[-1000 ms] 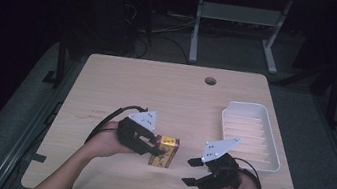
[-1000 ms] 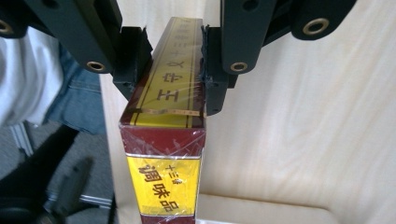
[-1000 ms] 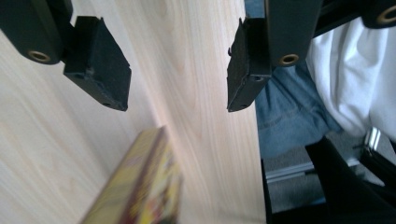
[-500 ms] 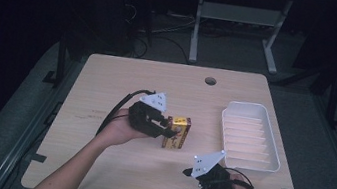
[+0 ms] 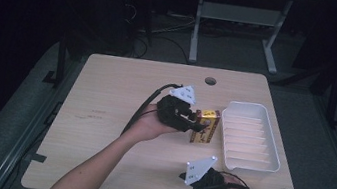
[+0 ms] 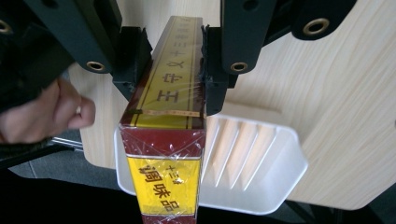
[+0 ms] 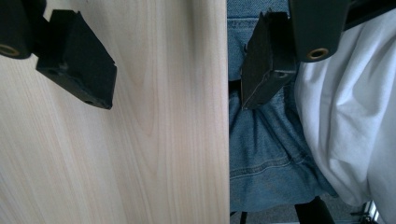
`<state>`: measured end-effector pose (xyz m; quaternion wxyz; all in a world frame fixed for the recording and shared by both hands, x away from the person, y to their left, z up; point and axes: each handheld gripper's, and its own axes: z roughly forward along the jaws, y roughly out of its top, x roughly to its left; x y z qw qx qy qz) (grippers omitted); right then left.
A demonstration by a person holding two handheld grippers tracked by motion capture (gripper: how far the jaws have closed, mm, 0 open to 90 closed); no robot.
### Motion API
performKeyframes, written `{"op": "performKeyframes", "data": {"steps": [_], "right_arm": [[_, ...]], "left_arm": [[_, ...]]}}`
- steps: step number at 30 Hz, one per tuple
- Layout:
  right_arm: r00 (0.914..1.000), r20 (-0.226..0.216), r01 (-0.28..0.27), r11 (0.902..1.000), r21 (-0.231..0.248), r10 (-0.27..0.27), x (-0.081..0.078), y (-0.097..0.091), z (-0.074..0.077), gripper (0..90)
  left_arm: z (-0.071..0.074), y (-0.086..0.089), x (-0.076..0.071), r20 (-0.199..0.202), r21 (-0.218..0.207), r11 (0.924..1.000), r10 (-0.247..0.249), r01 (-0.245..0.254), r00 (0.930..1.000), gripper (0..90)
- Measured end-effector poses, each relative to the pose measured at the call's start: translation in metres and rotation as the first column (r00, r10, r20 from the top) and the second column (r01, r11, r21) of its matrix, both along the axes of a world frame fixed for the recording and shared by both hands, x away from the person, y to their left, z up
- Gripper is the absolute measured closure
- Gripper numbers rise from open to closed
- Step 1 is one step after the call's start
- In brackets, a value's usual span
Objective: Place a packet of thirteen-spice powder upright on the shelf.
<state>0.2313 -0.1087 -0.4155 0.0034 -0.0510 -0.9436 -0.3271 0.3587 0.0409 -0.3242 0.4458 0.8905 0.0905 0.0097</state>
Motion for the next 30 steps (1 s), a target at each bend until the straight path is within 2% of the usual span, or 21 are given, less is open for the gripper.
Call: {"op": "performKeyframes", "data": {"steps": [7,10,16,26,30], "right_arm": [[0.9999,0.009,-0.011,0.9999,-0.014,0.011,-0.003,0.002,-0.002,26.3],[0.9997,0.015,-0.02,0.9996,-0.019,0.02,-0.004,0.003,-0.002,26.2],[0.9989,0.023,-0.041,0.9991,-0.012,0.041,-0.007,0.002,-0.002,26.3],[0.9972,0.036,-0.065,0.9977,-0.02,0.066,-0.013,-0.001,0.001,26.3],[0.9966,0.029,-0.077,0.9966,-0.029,0.077,-0.015,-0.002,0.0,26.4]], "left_arm": [[0.001,-0.032,0.005,-0.011,-0.023,0.9992,-0.032,0.032,0.9994,67.5],[-0.002,-0.042,0.007,-0.03,-0.035,0.9983,-0.047,0.046,0.9984,67.5],[-0.008,-0.06,0.009,-0.037,-0.027,0.9973,-0.07,0.069,0.9969,67.5],[-0.007,-0.095,0.004,-0.043,-0.033,0.9888,-0.147,0.146,0.9882,67.5],[-0.012,-0.106,0.002,-0.066,-0.041,0.9853,-0.168,0.166,0.9835,67.5]]}}
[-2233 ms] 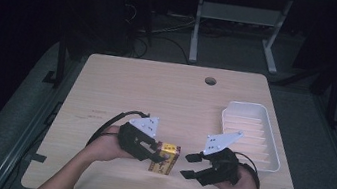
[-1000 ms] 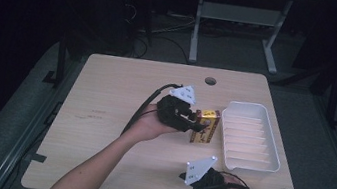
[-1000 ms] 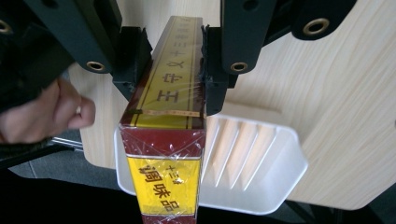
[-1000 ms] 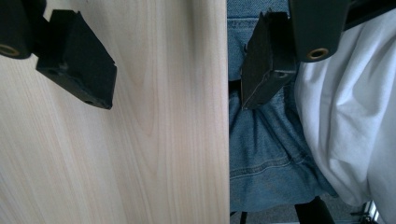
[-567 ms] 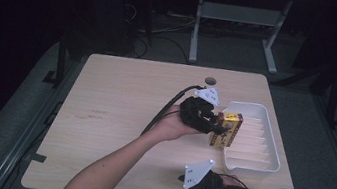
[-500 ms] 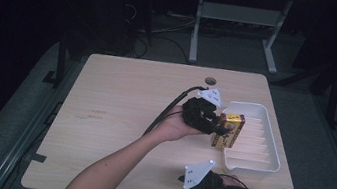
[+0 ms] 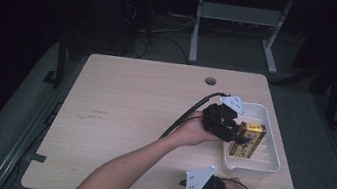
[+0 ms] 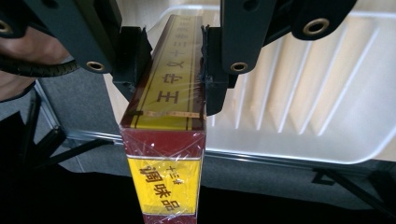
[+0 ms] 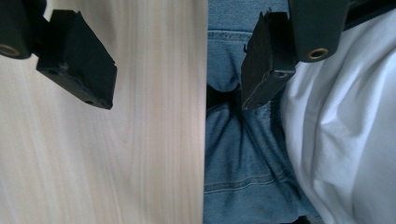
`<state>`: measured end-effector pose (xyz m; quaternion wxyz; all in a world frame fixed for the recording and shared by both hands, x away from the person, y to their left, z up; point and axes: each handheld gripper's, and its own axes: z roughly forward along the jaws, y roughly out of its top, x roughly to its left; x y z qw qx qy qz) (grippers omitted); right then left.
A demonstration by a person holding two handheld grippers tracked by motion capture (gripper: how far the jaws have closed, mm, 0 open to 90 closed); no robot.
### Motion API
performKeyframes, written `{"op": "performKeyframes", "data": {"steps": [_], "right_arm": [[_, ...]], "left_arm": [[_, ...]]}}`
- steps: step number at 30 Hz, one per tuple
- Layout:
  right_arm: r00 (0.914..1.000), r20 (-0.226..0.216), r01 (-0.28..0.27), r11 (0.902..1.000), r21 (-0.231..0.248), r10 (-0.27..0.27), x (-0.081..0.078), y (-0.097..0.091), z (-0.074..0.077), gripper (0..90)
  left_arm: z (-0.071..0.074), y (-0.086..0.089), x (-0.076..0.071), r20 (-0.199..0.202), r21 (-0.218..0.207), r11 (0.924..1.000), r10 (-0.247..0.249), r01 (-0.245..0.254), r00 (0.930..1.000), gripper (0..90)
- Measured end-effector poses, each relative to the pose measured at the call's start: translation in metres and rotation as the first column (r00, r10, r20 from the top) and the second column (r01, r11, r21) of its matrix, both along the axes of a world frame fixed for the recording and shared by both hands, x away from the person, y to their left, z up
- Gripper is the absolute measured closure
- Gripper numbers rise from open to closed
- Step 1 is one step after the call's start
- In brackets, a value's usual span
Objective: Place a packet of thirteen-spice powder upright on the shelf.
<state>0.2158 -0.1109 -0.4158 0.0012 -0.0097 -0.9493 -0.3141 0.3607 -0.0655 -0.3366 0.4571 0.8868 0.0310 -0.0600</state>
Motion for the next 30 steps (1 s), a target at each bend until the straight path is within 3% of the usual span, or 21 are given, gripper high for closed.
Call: {"op": "performKeyframes", "data": {"steps": [11,30], "right_arm": [[0.9999,-0.007,-0.011,0.9999,0.001,0.011,-0.003,-0.002,-0.001,27.2],[0.9997,-0.014,-0.018,0.9998,0.002,0.018,-0.004,-0.001,-0.001,27.5]], "left_arm": [[-0.017,-0.022,-0.003,-0.028,0.016,0.9991,-0.038,0.039,0.9989,67.5],[-0.045,-0.034,-0.007,-0.021,0.07,0.9957,-0.061,0.062,0.9979,67.3]]}}
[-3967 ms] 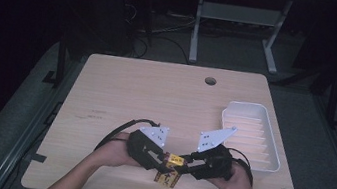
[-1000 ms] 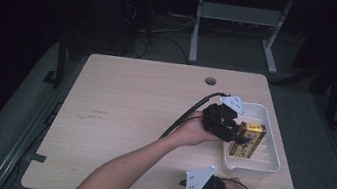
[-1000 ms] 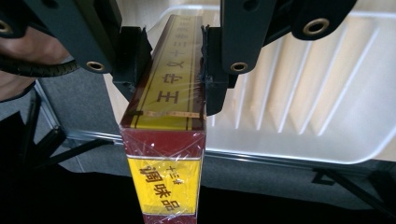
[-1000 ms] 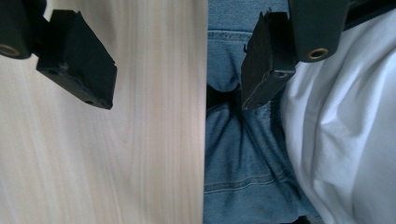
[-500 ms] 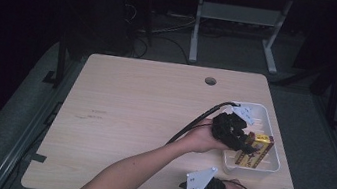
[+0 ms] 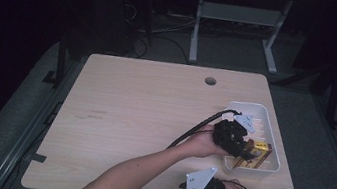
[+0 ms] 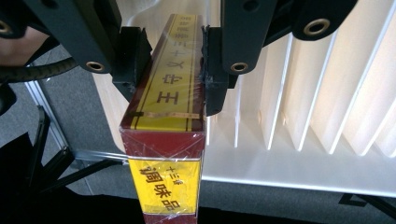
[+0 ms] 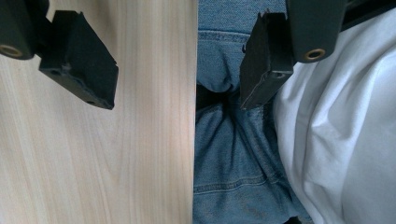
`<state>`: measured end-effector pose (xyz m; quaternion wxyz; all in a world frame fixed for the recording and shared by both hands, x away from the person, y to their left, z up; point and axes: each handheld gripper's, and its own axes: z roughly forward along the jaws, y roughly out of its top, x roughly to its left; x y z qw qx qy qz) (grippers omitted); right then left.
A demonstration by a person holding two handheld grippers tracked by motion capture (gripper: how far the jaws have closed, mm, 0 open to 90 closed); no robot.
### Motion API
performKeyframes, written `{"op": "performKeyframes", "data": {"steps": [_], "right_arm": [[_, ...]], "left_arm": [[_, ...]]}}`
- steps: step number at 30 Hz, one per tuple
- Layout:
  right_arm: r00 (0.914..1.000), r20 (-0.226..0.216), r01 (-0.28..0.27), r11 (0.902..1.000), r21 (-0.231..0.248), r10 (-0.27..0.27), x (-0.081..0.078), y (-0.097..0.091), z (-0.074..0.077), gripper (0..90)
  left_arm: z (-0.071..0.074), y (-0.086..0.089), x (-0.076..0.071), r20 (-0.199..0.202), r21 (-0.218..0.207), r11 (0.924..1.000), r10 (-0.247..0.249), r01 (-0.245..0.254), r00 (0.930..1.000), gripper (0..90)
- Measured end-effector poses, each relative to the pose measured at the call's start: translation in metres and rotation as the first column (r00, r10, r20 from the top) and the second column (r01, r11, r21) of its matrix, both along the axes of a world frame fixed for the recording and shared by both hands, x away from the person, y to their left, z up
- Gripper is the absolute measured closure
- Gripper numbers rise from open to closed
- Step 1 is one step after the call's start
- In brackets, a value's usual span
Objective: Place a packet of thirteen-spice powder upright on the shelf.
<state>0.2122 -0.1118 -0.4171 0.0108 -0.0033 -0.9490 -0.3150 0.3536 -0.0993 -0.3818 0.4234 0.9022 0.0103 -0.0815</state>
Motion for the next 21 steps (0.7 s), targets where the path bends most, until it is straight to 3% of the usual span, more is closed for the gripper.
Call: {"op": "performKeyframes", "data": {"steps": [11,21], "right_arm": [[1.0,-0.005,-0.008,0.9999,-0.007,0.008,0.0,0.001,-0.001,27.5],[0.9999,-0.009,-0.011,0.9999,-0.01,0.011,0.0,0.002,-0.002,27.5]], "left_arm": [[-0.02,-0.001,0.001,-0.005,-0.005,0.9999,0.011,-0.011,0.9999,67.0],[-0.027,-0.001,-0.002,0.001,0.006,0.9998,0.018,-0.018,0.9998,66.7]]}}
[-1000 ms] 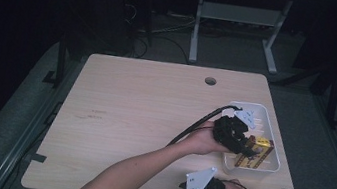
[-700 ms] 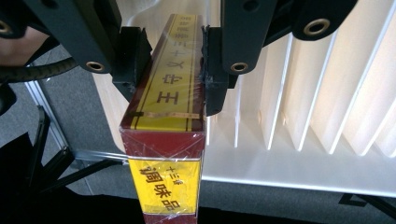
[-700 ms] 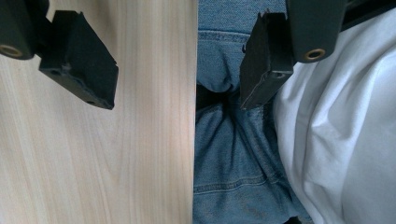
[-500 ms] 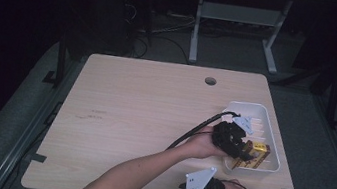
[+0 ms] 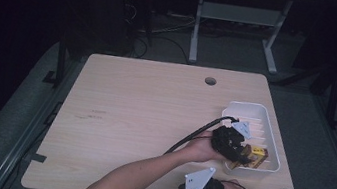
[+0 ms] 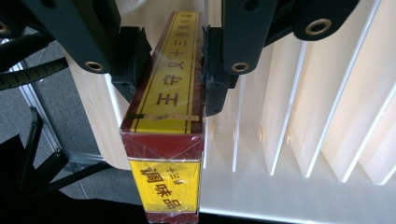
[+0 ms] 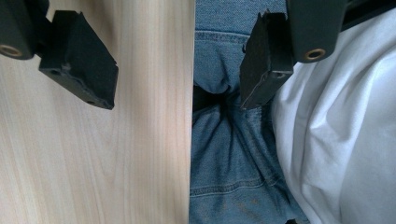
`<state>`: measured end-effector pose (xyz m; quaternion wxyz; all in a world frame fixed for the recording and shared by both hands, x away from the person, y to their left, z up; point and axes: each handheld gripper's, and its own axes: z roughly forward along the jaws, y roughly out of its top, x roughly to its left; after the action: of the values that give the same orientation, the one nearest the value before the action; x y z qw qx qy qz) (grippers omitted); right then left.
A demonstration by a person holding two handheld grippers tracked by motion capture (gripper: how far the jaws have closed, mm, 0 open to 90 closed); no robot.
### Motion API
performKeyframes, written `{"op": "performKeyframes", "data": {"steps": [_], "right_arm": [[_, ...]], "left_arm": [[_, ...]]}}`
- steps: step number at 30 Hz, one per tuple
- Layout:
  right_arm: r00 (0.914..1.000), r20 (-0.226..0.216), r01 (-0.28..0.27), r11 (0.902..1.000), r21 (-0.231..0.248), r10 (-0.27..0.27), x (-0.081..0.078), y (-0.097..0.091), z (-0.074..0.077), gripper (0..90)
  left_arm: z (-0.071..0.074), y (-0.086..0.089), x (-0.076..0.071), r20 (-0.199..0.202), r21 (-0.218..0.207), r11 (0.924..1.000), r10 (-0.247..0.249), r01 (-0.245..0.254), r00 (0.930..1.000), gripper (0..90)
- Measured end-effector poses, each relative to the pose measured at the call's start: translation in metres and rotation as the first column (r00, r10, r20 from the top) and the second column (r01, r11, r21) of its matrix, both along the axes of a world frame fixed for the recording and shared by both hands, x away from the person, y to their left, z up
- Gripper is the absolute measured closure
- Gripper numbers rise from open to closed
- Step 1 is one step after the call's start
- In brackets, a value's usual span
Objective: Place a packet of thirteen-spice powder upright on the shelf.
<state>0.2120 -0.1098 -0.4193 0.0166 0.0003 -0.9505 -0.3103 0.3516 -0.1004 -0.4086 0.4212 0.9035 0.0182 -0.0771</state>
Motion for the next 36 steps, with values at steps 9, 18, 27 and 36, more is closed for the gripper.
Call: {"op": "performKeyframes", "data": {"steps": [9,18,27,36], "right_arm": [[1.0,-0.007,0.0,1.0,-0.005,0.0,0.0,0.002,-0.001,27.4],[1.0,-0.009,-0.001,1.0,-0.009,0.001,0.0,0.005,-0.002,27.4],[0.9999,-0.013,0.003,1.0,-0.008,-0.003,0.001,0.009,-0.003,27.1],[0.9999,-0.011,0.007,1.0,-0.001,-0.007,0.002,0.009,-0.003,26.9]], "left_arm": [[0.002,0.004,0.0,-0.014,-0.007,1.0,0.005,-0.005,0.9999,63.4],[0.011,0.012,-0.003,0.01,-0.001,1.0,-0.003,0.003,0.9999,60.3],[0.022,0.023,-0.004,0.038,0.013,0.9999,-0.009,0.009,0.9992,56.1],[0.034,0.044,-0.004,0.062,0.008,0.9998,0.019,-0.02,0.9979,51.5]]}}
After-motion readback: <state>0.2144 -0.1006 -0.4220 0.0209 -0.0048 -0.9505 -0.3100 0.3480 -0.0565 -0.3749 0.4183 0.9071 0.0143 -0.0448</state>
